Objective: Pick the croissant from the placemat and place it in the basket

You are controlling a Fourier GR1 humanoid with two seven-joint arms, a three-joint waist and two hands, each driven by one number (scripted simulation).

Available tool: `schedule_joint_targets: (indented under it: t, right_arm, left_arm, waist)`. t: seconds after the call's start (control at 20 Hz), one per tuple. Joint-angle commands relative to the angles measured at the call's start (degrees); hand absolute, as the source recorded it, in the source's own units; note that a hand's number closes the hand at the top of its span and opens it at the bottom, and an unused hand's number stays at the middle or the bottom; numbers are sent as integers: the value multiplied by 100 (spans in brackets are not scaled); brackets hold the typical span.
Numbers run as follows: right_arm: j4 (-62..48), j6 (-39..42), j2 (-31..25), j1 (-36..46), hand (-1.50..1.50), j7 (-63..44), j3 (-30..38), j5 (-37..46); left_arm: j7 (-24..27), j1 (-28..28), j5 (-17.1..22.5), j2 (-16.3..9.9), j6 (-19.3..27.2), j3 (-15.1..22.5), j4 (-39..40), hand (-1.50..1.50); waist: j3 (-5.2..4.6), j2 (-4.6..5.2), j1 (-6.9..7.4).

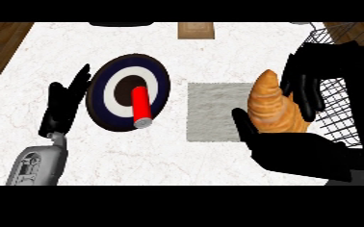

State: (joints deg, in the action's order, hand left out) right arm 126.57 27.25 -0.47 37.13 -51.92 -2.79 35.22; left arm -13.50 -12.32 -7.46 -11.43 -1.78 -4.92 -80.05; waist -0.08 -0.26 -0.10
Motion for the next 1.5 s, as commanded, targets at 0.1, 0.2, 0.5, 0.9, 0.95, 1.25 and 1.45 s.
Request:
schedule_joint_targets:
  t: [0.1, 0.2, 0.5, 0.9, 0.95, 1.25, 1.45]
  right_arm:
    - [-690, 265, -370, 1511, 150, -940, 897, -392]
    - [-737, 553, -780, 1782, 150, -1046, 1118, -493]
    - [-1961, 1110, -2299, 1729, 150, -107, 1080, 246]
    - [-3445, 1251, -3792, 1210, 150, 1578, 1786, 296]
    - [-3165, 1463, -3744, 1258, 150, 1305, 1716, 240]
    - [-4303, 373, -4308, 364, 150, 3329, 2051, 520]
    - [-4806, 288, -4289, 364, 150, 3887, 2062, 374]
  left_arm:
    - [48, -77, 67, -12, -87, -60, 123, 0]
    - [-70, -85, -95, 155, 92, 97, 60, 0]
    - [185, 107, -131, 204, 130, 114, 87, 0]
    - [16, 54, -84, 107, 50, 62, -124, 0]
    - [121, 8, 12, 99, -51, 10, 36, 0]
    - [-237, -225, 20, 9, -63, -71, -67, 0]
    - [118, -225, 12, -36, -134, -146, 321, 0]
  waist:
    - [1, 14, 11]
    - [1, 2, -14]
    - [-6, 42, 11]
    - [10, 54, 40]
    - [6, 31, 4]
    - [13, 51, 37]
    - [7, 45, 27]
